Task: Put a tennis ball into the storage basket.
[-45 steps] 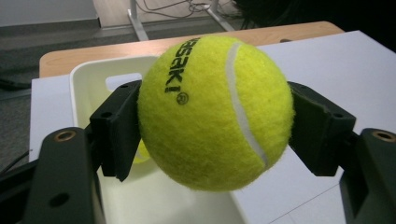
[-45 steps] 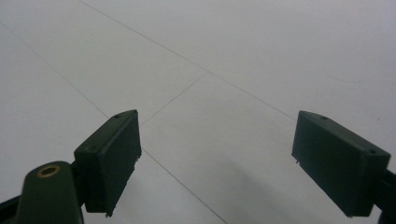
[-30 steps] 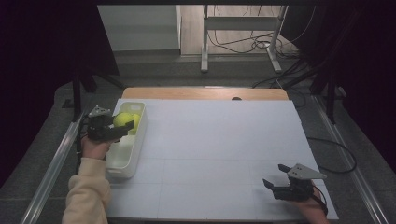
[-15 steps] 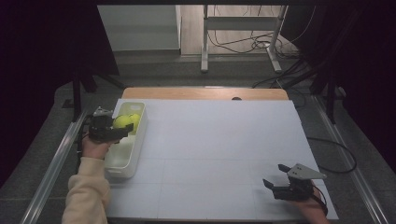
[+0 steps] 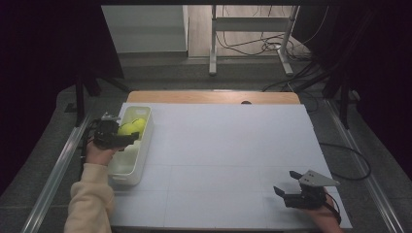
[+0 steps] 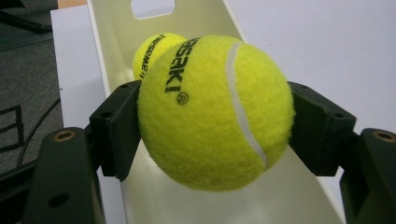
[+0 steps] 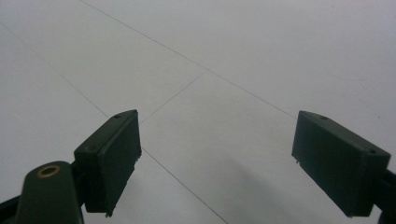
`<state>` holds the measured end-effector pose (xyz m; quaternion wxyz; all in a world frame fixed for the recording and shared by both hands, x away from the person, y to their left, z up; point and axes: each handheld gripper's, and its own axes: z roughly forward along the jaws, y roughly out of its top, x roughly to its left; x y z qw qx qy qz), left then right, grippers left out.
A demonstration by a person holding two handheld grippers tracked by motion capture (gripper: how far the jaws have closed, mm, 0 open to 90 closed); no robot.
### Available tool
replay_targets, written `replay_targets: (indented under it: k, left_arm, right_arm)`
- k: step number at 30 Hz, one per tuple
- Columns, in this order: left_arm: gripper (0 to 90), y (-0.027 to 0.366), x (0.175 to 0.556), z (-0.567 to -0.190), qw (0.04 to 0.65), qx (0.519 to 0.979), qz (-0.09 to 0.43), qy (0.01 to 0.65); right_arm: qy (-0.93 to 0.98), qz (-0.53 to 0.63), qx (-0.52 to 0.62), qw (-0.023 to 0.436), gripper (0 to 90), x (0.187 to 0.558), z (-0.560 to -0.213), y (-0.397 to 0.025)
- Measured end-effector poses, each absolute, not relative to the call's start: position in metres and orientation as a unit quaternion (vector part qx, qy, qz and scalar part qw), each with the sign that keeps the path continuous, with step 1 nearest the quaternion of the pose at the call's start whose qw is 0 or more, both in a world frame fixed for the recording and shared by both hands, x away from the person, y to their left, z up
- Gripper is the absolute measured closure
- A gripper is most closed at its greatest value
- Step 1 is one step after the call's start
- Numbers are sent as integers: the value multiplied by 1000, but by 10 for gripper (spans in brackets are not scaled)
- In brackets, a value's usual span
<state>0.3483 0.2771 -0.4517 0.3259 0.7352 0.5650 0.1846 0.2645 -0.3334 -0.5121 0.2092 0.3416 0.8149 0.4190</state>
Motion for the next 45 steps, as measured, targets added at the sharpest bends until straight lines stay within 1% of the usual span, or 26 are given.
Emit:
replay_targets:
  k: [6, 7, 10, 12, 18, 25, 28, 34, 37, 45]
  left_arm:
    - [255, 279, 348, -451, 324, 732, 188, 569]
    - [247, 280, 348, -451, 325, 729, 188, 572]
    - [176, 281, 347, -449, 331, 727, 188, 571]
    - [153, 281, 347, -448, 333, 726, 190, 571]
    - [133, 280, 344, -443, 364, 719, 191, 560]
    - [129, 278, 338, -434, 406, 713, 196, 537]
    - [123, 277, 337, -433, 429, 710, 183, 528]
    - [125, 270, 335, -435, 439, 714, 171, 518]
    - [119, 263, 334, -435, 432, 724, 173, 510]
    - [120, 246, 327, -428, 445, 734, 177, 482]
  right_arm:
    - [815, 419, 342, 209, 159, 264, -512, -333]
    - [815, 420, 342, 209, 159, 264, -512, -333]
    - [815, 419, 341, 209, 159, 264, -512, -333]
    - [815, 419, 341, 209, 159, 264, -512, -333]
    - [815, 420, 341, 209, 159, 264, -512, -333]
    - [814, 420, 342, 209, 159, 264, -511, -334]
    - [813, 421, 344, 208, 159, 265, -512, -334]
    - [811, 424, 345, 207, 159, 266, -512, -334]
    - [811, 424, 345, 207, 159, 267, -511, -333]
    - [811, 426, 345, 205, 159, 268, -512, -334]
